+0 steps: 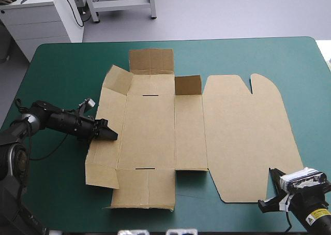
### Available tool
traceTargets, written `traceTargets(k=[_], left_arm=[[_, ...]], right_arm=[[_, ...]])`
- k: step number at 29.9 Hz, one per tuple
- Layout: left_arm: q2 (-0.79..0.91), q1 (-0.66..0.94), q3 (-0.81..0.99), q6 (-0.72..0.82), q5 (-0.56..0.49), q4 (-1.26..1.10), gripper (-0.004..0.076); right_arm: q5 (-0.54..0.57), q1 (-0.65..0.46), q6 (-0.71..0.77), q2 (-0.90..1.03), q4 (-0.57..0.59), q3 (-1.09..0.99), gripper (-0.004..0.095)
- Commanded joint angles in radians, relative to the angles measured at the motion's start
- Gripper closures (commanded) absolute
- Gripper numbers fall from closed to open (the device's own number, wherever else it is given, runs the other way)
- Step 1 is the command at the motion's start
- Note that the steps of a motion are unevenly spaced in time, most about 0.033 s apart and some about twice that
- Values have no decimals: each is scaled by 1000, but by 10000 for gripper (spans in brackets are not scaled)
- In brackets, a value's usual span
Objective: Fold the box
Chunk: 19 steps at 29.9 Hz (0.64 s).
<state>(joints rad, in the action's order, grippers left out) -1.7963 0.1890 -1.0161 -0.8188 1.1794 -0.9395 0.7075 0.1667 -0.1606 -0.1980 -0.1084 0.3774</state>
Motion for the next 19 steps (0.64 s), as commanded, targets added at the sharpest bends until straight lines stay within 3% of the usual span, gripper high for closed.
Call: traceTargets(k=[1,9,19], left_arm=[[40,-6,-18,-6,112,-19,729],[42,-56,-59,-17,78,84,732],[63,-274,-426,152,-15,537,732]], right_arm=[[-70,-5,-8,-16,-5,23,928],[-70,-5,-8,-16,-5,23,928],[-70,-5,-8,-16,-5,23,928]])
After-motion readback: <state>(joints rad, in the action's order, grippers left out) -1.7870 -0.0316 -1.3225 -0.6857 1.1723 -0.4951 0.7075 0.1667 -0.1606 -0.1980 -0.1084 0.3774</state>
